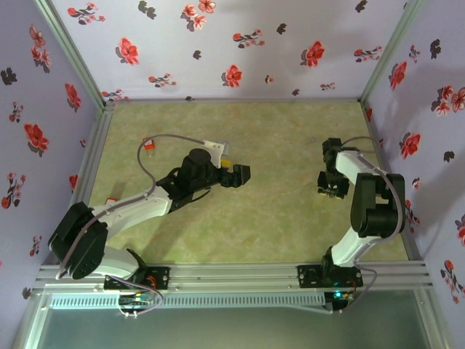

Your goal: Unlock with the key

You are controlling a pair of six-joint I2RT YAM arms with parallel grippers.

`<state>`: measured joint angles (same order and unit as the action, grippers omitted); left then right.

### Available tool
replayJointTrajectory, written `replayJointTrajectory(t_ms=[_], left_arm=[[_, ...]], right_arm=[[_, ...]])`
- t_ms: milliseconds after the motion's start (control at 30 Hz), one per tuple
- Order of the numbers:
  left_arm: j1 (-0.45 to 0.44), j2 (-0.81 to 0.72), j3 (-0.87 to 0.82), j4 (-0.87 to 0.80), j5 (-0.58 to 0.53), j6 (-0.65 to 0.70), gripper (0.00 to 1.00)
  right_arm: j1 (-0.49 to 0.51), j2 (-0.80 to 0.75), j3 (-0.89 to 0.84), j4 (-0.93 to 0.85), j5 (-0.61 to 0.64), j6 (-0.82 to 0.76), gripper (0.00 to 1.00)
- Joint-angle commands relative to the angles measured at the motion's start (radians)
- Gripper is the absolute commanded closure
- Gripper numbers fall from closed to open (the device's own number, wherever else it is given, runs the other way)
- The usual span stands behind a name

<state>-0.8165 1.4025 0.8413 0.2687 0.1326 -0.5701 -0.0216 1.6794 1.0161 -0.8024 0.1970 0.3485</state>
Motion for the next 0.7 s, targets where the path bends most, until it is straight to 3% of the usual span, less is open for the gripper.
replayJointTrajectory(t_ms=[0, 300, 667], left_arm=[[-0.008, -0.011, 0.005, 0.010, -0.002, 0.004, 0.04], [-0.009, 0.001, 0.005, 0.015, 0.000, 0.003, 0.04], [-0.009, 0.002, 0.004, 0.022, 0.001, -0.003, 0.04]], right_arm=[[-0.018, 0.014, 0.018, 0.016, 0.024, 0.016, 0.62], [-0.038, 0.030, 0.001, 0.062, -0.007, 0.015, 0.74], [-0.041, -0.047, -0.005, 0.057, -0.075, 0.017, 0.69]])
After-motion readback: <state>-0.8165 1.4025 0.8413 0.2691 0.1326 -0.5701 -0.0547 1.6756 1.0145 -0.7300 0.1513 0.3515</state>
